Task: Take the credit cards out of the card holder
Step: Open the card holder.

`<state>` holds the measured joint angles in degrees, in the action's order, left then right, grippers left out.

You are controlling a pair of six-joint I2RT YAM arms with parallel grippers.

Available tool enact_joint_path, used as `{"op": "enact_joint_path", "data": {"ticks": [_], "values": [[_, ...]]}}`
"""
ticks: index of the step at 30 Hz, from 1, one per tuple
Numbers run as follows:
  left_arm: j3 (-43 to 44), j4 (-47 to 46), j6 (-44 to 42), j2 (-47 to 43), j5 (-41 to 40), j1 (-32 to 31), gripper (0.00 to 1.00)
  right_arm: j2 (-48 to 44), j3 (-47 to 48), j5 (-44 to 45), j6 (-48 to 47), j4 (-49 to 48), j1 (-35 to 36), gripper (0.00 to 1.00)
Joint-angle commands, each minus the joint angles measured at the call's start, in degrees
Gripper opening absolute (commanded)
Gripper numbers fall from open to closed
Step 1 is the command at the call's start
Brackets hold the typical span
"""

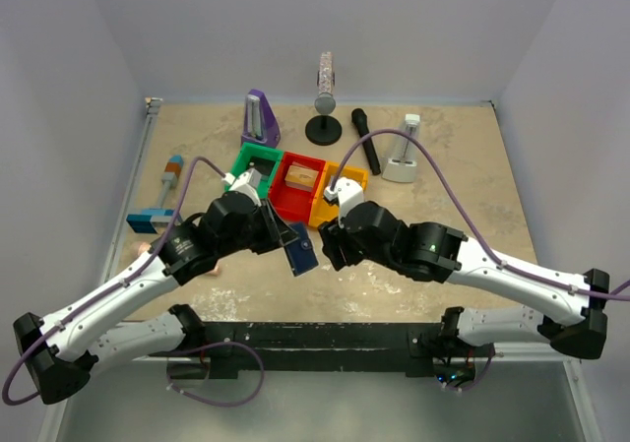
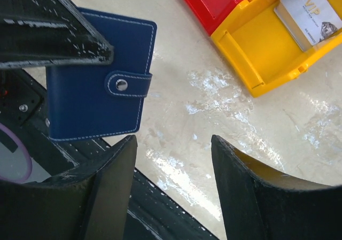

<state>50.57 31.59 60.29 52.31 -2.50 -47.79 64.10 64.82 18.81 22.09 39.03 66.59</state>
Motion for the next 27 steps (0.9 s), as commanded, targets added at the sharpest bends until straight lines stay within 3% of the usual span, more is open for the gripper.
{"op": "enact_joint_path", "data": {"ticks": [1,9,27], "values": [[3.22,0.31,4.66,1.38,0.04,-1.25,0.00,3.39,5.14,4.92,-0.82,-0.35,1.61,0.61],[1.12,-2.76,5.36,0.69,1.89,-1.96,0.00,9.73,9.89,5.01,-0.73,0.44,2.67,0.60],[-0.29,-3.12,6.94,-0.11,1.10,-1.96,0.00,12.72,11.74,5.10,0.32,1.75,4.52,0.57]]}}
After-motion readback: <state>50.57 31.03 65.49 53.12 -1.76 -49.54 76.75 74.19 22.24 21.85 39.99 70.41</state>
